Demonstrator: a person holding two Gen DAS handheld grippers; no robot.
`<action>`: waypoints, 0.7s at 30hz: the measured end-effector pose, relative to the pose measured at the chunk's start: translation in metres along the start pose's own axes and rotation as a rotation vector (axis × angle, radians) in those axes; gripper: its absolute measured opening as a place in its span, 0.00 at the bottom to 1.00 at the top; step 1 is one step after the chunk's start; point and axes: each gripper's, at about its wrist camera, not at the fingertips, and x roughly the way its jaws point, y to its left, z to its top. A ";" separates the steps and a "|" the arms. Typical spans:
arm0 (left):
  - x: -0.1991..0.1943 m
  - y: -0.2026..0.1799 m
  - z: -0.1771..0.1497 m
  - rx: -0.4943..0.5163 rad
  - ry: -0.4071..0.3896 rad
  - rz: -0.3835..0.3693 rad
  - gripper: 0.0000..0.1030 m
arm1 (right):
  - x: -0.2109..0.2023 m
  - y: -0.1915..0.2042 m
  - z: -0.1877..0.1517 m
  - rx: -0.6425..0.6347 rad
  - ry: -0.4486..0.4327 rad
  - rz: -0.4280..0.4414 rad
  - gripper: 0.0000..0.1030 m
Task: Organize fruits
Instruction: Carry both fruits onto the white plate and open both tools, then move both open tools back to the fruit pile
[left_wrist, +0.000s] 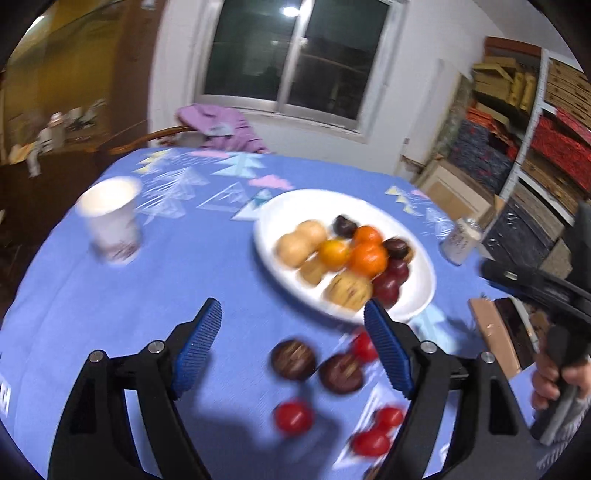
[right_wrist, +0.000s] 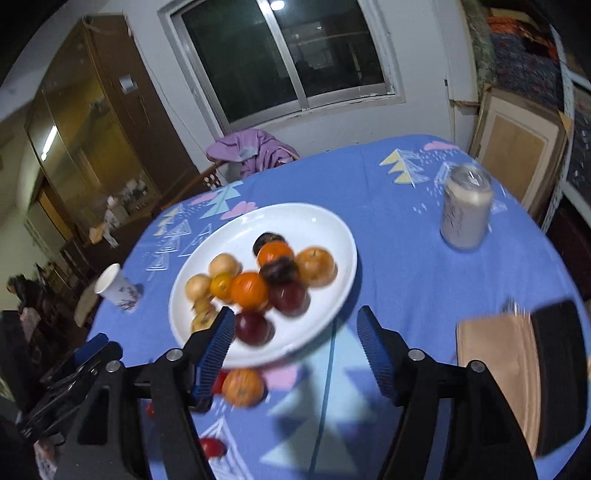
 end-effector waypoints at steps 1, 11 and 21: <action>-0.006 0.006 -0.009 -0.009 0.000 0.013 0.75 | -0.005 -0.003 -0.015 0.023 -0.006 0.017 0.69; -0.023 0.004 -0.065 0.110 -0.040 0.170 0.84 | 0.012 -0.018 -0.066 0.109 0.062 0.036 0.70; -0.008 -0.014 -0.070 0.193 -0.011 0.199 0.90 | 0.013 0.000 -0.072 0.034 0.077 0.032 0.78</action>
